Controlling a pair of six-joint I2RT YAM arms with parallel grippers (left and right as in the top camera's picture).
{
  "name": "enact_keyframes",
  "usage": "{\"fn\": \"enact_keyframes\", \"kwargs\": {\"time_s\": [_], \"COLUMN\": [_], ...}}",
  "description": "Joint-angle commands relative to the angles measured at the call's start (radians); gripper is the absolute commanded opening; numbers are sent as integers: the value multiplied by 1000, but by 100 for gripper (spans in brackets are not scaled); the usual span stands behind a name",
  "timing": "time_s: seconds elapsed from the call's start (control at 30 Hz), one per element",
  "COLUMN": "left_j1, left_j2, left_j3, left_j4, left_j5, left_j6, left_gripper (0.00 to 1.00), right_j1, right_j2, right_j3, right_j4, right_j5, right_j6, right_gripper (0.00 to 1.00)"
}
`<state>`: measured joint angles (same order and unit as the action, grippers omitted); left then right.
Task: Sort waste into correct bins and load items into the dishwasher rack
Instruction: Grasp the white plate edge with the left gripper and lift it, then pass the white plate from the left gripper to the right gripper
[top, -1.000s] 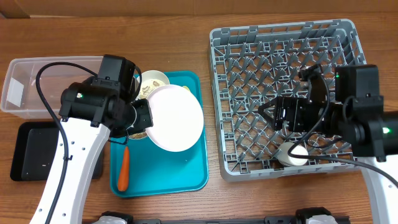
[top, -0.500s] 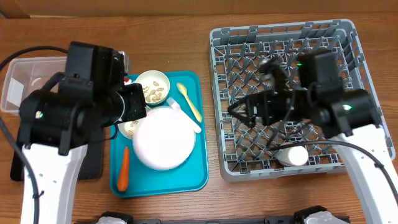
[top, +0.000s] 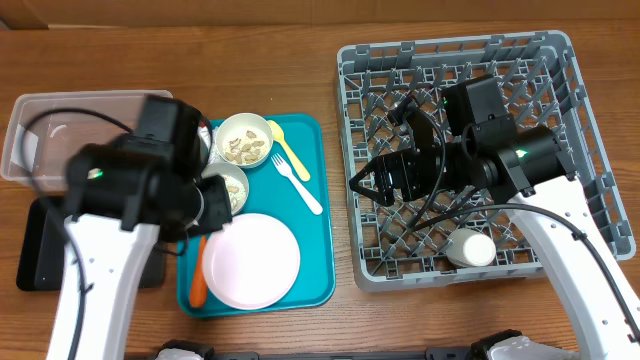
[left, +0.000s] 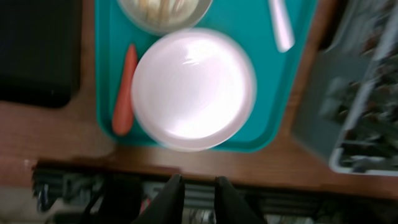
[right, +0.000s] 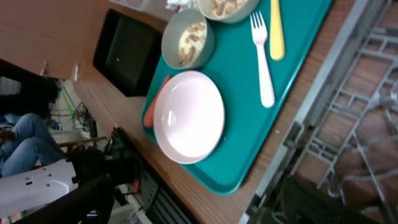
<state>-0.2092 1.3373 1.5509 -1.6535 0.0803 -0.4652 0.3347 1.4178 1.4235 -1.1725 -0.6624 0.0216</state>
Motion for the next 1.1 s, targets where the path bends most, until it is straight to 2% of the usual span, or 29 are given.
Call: {"fn": "enact_keyframes", "kwargs": {"time_s": [0.0,0.1,0.3,0.37,0.47,0.53,0.57,0.63,0.83,0.93,1.07], "left_j1": [0,-1,-1,0,0,2,2,2,2,2,2], "left_j2": [1,-13,-55,-63,-63,-60,-57,-50,-49,-48,-48], "left_j3": [-147,-277,-497,-568,-688,-763,-794,-833,-876,-877,-919], "left_j4": [-17,-9,68,116,234,319,351,408,546,562,573], "left_j5": [-28,-29,-29,-29,-13,0,-1,21,7,-7,-10], "left_j6": [-69,-87,-156,-176,-198,-212,-238,-295,-399,-435,-487], "left_gripper": [27,33,63,67,56,60,57,61,63,59,59], "right_j1": [1,1,0,-2,-3,-3,-3,-3,-3,-3,-3], "right_j2": [-11,-19,-30,-30,-30,-30,-30,-30,-30,-30,-30], "right_j3": [1,1,1,1,1,1,1,1,1,1,1], "right_j4": [-22,-48,-55,-60,-64,-64,-64,-68,-79,-91,-111], "right_j5": [84,129,173,173,173,173,173,173,173,174,203], "right_j6": [39,52,69,69,69,69,69,69,69,69,69], "right_gripper": [89,89,89,89,89,89,89,89,88,87,84]}}
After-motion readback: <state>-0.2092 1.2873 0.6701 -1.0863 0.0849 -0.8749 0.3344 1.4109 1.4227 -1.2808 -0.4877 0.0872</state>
